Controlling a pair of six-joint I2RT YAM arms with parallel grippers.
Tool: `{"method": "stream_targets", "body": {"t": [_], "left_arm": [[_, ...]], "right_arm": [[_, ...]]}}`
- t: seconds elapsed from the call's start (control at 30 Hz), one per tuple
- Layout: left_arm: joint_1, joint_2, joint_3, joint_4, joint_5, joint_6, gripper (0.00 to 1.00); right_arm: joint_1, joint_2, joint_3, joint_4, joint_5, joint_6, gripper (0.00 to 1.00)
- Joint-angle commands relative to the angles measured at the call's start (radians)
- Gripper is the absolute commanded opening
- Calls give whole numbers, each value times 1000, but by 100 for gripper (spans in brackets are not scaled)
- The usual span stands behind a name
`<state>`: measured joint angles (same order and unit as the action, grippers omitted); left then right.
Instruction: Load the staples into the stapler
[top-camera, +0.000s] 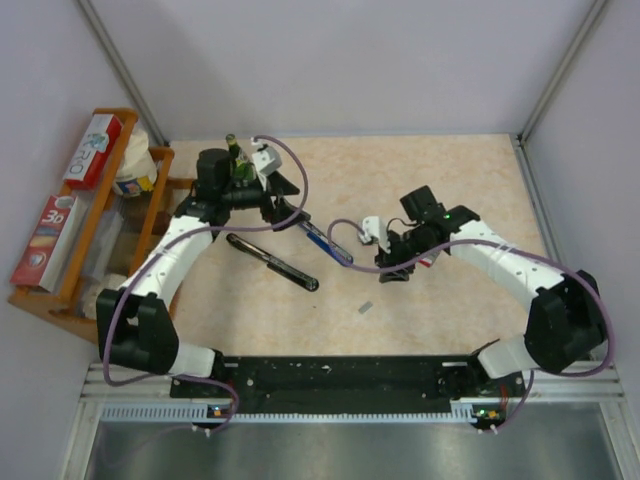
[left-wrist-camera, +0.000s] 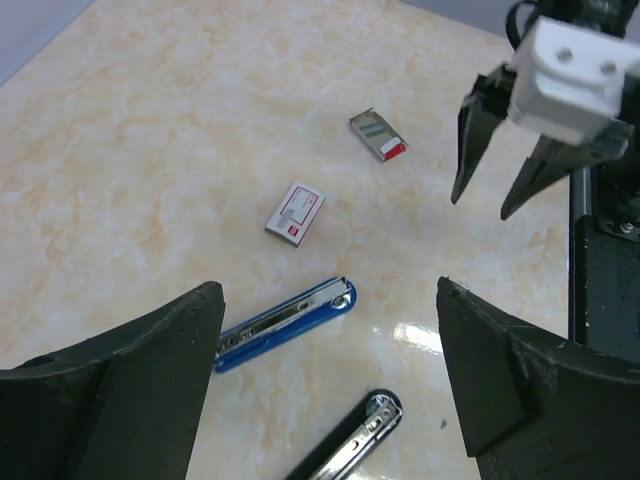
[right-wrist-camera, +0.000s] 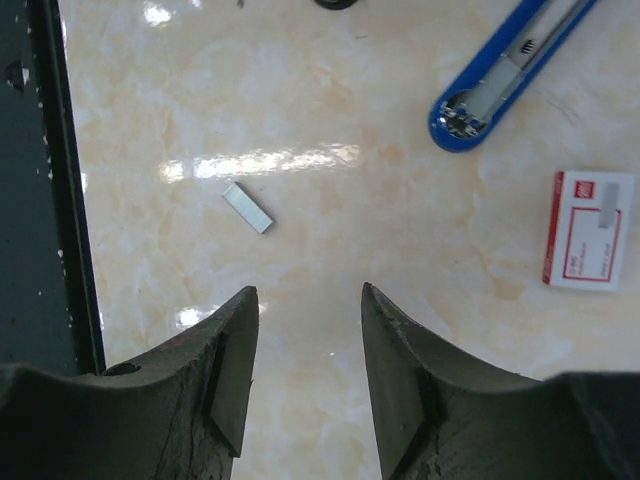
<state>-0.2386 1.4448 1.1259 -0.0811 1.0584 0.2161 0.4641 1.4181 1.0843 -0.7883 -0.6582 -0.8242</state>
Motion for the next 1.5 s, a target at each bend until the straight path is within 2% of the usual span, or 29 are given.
{"method": "stream_targets", "body": {"t": [0.0, 0.13, 0.27, 0.33, 0.53, 0.67, 0.83, 1.33, 1.47], "left_arm": [[79, -131, 9, -172, 2, 61, 94], [145, -289, -57, -325, -89, 138, 99], [186, -426, -132, -436, -308, 161, 99], [231, -474, -178, -477, -368, 177, 99], [499, -482, -276, -597, -230, 262, 99], [582, -416, -272, -658, -190, 310, 99], [607, -351, -248, -704, -163, 350, 99], [611, -393, -282, -678, -152, 368, 99], [613, -385, -276, -684, -147, 376, 99]], "right_arm": [[100, 25, -26, 69, 103, -107, 46], [142, 62, -47, 72, 92, -144, 46], [192, 113, -53, 84, 112, -148, 45], [228, 146, -58, 92, 140, -151, 45], [274, 199, -70, 96, 203, -179, 45], [295, 205, -77, 95, 206, -197, 44], [312, 222, -89, 103, 221, -213, 44], [349, 249, -124, 196, 299, -213, 43], [354, 255, -133, 199, 307, -230, 39]]}}
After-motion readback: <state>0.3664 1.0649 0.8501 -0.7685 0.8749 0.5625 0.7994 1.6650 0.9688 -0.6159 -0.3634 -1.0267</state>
